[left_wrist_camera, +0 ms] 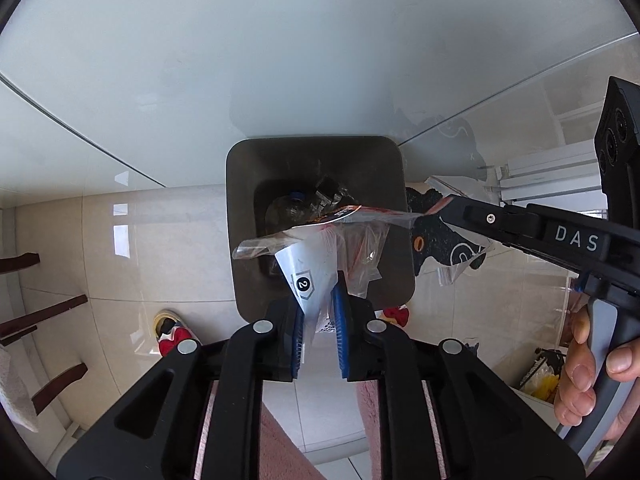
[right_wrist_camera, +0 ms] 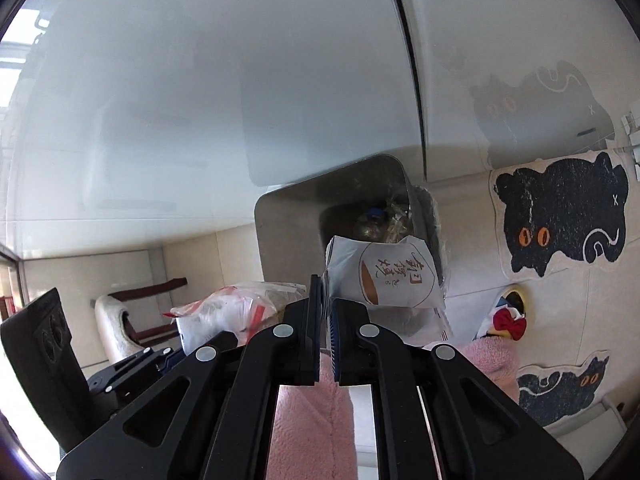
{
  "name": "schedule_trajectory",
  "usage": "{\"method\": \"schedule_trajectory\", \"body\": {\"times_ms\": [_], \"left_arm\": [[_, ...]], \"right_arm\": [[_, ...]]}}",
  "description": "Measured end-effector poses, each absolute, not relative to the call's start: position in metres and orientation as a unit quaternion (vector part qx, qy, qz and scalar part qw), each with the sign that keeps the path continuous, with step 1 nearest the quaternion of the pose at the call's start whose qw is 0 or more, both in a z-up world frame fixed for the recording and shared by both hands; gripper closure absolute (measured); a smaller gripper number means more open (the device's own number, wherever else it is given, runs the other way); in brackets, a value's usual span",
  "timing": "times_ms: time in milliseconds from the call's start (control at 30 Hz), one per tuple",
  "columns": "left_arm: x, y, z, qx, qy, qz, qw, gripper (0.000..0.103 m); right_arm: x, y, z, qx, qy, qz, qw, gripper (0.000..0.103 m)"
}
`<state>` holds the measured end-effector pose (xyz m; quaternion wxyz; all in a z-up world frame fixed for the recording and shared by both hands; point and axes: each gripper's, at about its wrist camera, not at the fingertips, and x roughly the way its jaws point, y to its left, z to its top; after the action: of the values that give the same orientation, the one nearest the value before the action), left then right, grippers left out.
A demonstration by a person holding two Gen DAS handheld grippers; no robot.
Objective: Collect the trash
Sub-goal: 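Open both tools to release the bags into the bin, then raise both tools back toward the counter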
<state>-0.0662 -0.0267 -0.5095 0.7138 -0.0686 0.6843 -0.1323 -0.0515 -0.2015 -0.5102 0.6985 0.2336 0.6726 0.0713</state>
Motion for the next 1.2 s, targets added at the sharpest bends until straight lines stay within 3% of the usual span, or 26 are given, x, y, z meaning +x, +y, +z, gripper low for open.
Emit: {"method": "schedule_trajectory", "body": {"times_ms": [67,167,233,267,300,467,633,733,1000,1200], "left_arm": [[-0.064,-0.026,-0.511,-0.070,0.683,-0.136,0.714,0.084],[-0.061,-0.027,-0.513,-0.066,0.684,-0.139,0.713,0.066],[-0.059,-0.027,-0.511,-0.062,0.682,-0.140,0.715,0.054],[-0.059,-0.027,-0.509,-0.059,0.680,-0.139,0.717,0.047],[-0.059,-0.027,-0.507,-0.056,0.679,-0.138,0.719,0.045],[-0.060,-0.027,-0.503,-0.047,0.678,-0.137,0.721,0.034],[-0.065,-0.021,-0.494,-0.053,0.676,-0.130,0.724,0.019],[-0.067,-0.019,-0.489,-0.055,0.675,-0.125,0.725,0.018],[-0.073,-0.007,-0.474,-0.053,0.668,-0.118,0.733,0.017],[-0.080,0.003,-0.424,-0.061,0.642,-0.116,0.756,0.013]], "right_arm": [[-0.048,-0.202,-0.514,0.245,0.671,0.070,0.696,0.095],[-0.045,-0.202,-0.517,0.258,0.672,0.067,0.691,0.090],[-0.042,-0.202,-0.517,0.260,0.671,0.062,0.691,0.072],[-0.041,-0.202,-0.515,0.265,0.668,0.060,0.693,0.040],[-0.041,-0.203,-0.514,0.273,0.663,0.058,0.695,0.028],[-0.036,-0.204,-0.512,0.289,0.659,0.057,0.692,0.028],[-0.033,-0.201,-0.506,0.304,0.657,0.071,0.686,0.020],[-0.031,-0.197,-0.502,0.299,0.661,0.076,0.684,0.010],[-0.039,-0.199,-0.496,0.293,0.670,0.067,0.679,0.010],[-0.053,-0.205,-0.439,0.282,0.650,0.084,0.701,0.007]]}}
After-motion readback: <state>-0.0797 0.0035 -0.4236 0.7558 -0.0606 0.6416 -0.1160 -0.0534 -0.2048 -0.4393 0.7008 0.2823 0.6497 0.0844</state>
